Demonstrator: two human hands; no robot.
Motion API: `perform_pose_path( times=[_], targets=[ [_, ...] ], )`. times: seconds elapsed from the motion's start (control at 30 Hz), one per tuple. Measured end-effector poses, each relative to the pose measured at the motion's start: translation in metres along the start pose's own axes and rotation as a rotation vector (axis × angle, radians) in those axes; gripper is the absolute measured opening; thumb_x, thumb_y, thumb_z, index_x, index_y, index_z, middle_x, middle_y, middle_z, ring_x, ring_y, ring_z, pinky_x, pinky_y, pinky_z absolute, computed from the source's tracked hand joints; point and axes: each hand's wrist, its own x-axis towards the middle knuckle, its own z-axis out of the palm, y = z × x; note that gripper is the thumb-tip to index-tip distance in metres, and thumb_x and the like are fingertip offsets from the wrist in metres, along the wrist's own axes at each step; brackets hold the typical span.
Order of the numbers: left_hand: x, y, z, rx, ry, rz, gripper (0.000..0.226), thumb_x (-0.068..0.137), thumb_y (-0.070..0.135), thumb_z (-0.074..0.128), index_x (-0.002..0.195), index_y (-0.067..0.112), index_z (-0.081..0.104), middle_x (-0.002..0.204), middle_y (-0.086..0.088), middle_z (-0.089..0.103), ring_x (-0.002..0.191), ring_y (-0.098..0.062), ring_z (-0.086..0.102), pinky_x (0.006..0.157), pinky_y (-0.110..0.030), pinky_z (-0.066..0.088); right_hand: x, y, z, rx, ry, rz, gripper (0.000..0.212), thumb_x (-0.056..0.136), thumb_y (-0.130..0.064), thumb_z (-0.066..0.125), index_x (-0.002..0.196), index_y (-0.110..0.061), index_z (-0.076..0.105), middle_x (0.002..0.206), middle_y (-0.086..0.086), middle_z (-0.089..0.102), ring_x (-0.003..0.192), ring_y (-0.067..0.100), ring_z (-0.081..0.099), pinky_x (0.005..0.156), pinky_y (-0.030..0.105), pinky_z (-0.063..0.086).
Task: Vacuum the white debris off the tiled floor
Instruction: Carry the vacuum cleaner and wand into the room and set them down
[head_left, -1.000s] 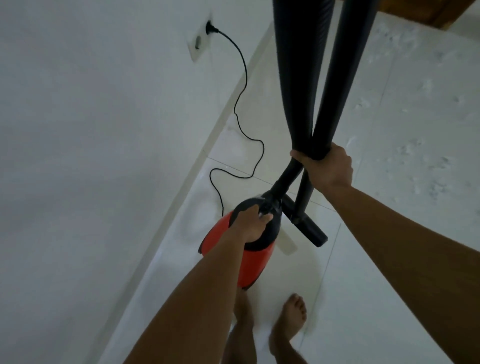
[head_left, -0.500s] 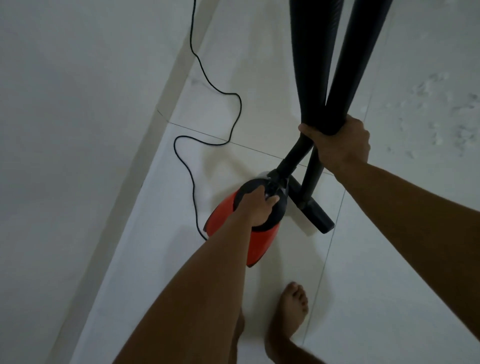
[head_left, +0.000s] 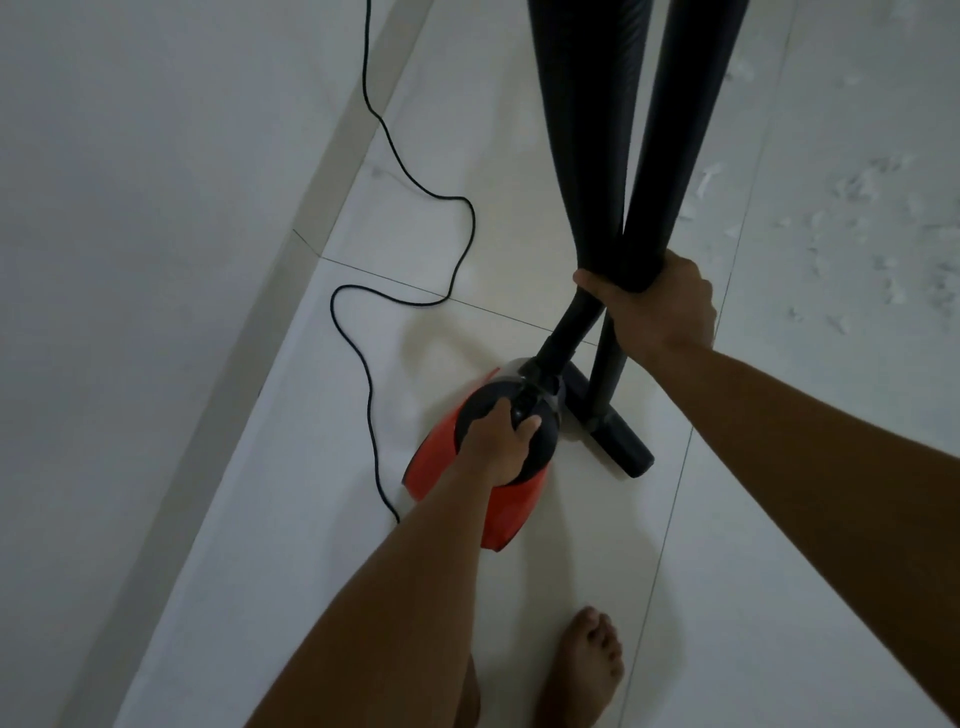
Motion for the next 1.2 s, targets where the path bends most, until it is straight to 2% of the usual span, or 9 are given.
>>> perform_pose_path(
  times=[0.1,0.23,0.4,0.6,0.7,0.8,0.93,1.03,1.2],
  targets=[
    [0.005,-0.006,0.0,-0.012,-0.016,0.015,0.068,0.1,0.05,0.047,0.153,0.011,0.028,0.142,-0.019,0.051,0.129,-0.037,0.05,0.106,-0.044,0.042,0.001,0.001,0.001,0.0,-0.003,-0.009,0.066,0.079,-0.059,0.078,0.13,-0.021,0.062,0.094,-0.007,0.062,0.082,0.018,0.06,0.076,0.034,0.053],
    [-0.008,-0.037,-0.011,0.143,0.108,0.169,0.082,0.07,0.042,0.069,0.142,0.027,0.032,0.133,-0.011,0.044,0.119,-0.032,0.049,0.097,-0.047,0.049,-0.001,-0.001,-0.001,-0.013,-0.022,-0.037,0.066,0.079,-0.059,0.078,0.133,-0.024,0.061,0.099,-0.008,0.06,0.087,0.016,0.058,0.08,0.033,0.051],
    [-0.028,-0.121,-0.002,0.429,0.08,0.154,0.126,0.06,0.048,0.078,0.154,0.042,-0.005,0.158,-0.008,0.006,0.139,-0.04,0.027,0.103,-0.063,0.04,-0.007,0.0,0.003,-0.028,-0.013,-0.075,0.063,0.079,-0.061,0.076,0.13,-0.026,0.062,0.097,-0.011,0.06,0.088,0.016,0.058,0.079,0.032,0.049],
    [-0.01,-0.146,0.017,0.372,0.247,0.246,0.125,0.076,0.019,0.082,0.154,0.047,-0.012,0.166,-0.001,-0.002,0.147,-0.042,0.022,0.101,-0.067,0.044,-0.022,0.015,0.007,0.016,0.073,-0.058,0.059,0.077,-0.062,0.077,0.124,-0.029,0.066,0.093,-0.013,0.063,0.085,0.013,0.06,0.08,0.029,0.048],
    [0.0,-0.15,0.011,0.441,0.208,0.291,0.124,0.079,0.026,0.081,0.153,0.052,-0.015,0.167,0.002,-0.01,0.148,-0.046,0.019,0.103,-0.07,0.04,-0.025,0.018,0.01,0.043,0.094,-0.067,0.058,0.077,-0.062,0.078,0.124,-0.029,0.068,0.092,-0.014,0.063,0.084,0.011,0.06,0.077,0.026,0.046],
    [0.0,-0.153,0.01,0.45,0.235,0.308,0.125,0.077,0.021,0.082,0.153,0.052,-0.012,0.167,-0.001,-0.006,0.136,-0.041,0.042,0.089,-0.059,0.055,-0.03,0.018,0.013,0.066,0.106,-0.066,0.057,0.077,-0.062,0.078,0.123,-0.029,0.068,0.091,-0.015,0.064,0.082,0.009,0.06,0.075,0.024,0.044],
    [0.002,-0.153,0.013,0.478,0.272,0.263,0.121,0.078,0.018,0.08,0.154,0.05,-0.008,0.166,-0.002,0.002,0.124,-0.037,0.054,0.082,-0.051,0.059,-0.032,0.02,0.015,0.061,0.103,-0.065,0.055,0.077,-0.062,0.078,0.121,-0.03,0.068,0.088,-0.016,0.062,0.081,0.01,0.06,0.075,0.025,0.045],
    [0.002,-0.154,0.011,0.49,0.285,0.216,0.112,0.08,0.028,0.078,0.152,0.048,-0.004,0.161,-0.006,0.014,0.098,-0.031,0.068,0.077,-0.045,0.061,-0.029,0.022,0.013,0.042,0.115,-0.055,0.055,0.077,-0.063,0.077,0.119,-0.028,0.068,0.078,-0.019,0.056,0.078,0.012,0.058,0.077,0.029,0.048],
    [0.001,-0.149,0.003,0.591,0.268,0.213,0.107,0.077,0.038,0.08,0.154,0.039,0.005,0.15,-0.005,0.03,0.085,-0.025,0.069,0.072,-0.037,0.061,-0.027,0.028,0.012,0.049,0.128,-0.033,0.056,0.078,-0.063,0.077,0.119,-0.025,0.068,0.083,-0.015,0.059,0.076,0.013,0.057,0.075,0.029,0.046]
  ],
)
